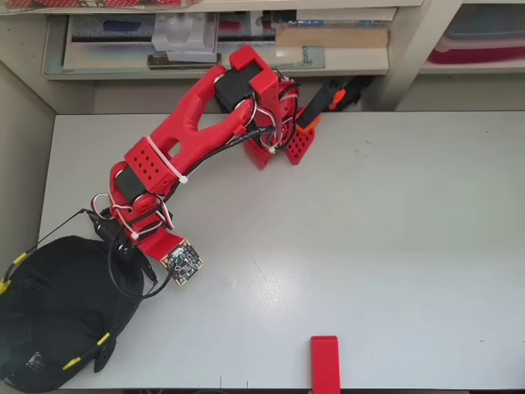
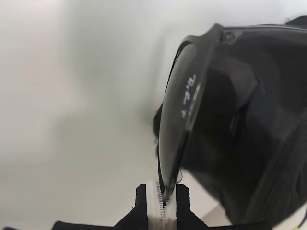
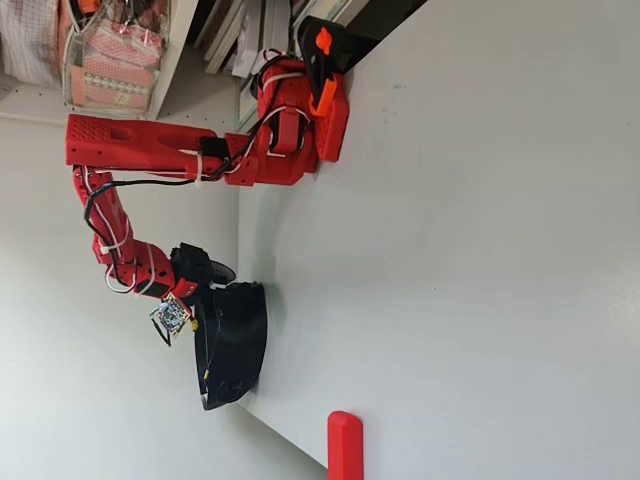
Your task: Place Meta Rayban sunglasses on black head mold for quality assessment
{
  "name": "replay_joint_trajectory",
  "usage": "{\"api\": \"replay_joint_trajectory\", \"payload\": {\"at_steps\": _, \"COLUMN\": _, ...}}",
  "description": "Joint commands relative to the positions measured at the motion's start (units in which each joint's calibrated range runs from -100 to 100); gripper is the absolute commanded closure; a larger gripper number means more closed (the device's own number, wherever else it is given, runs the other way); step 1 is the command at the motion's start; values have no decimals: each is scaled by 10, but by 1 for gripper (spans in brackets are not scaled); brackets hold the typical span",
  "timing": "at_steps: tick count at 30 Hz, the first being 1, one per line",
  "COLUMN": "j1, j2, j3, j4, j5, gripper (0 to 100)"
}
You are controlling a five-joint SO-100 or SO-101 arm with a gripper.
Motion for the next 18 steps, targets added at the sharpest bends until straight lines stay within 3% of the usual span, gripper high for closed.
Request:
{"api": "replay_joint_trajectory", "payload": {"at_steps": 1, "j1": -19, "j2": -174, "j3": -46, "j4": 92, "j5": -3, "gripper": 100}}
{"api": "replay_joint_trajectory", "payload": {"at_steps": 18, "j1": -34, "j2": -562, "j3": 355, "j4": 116, "j5": -46, "gripper": 100}}
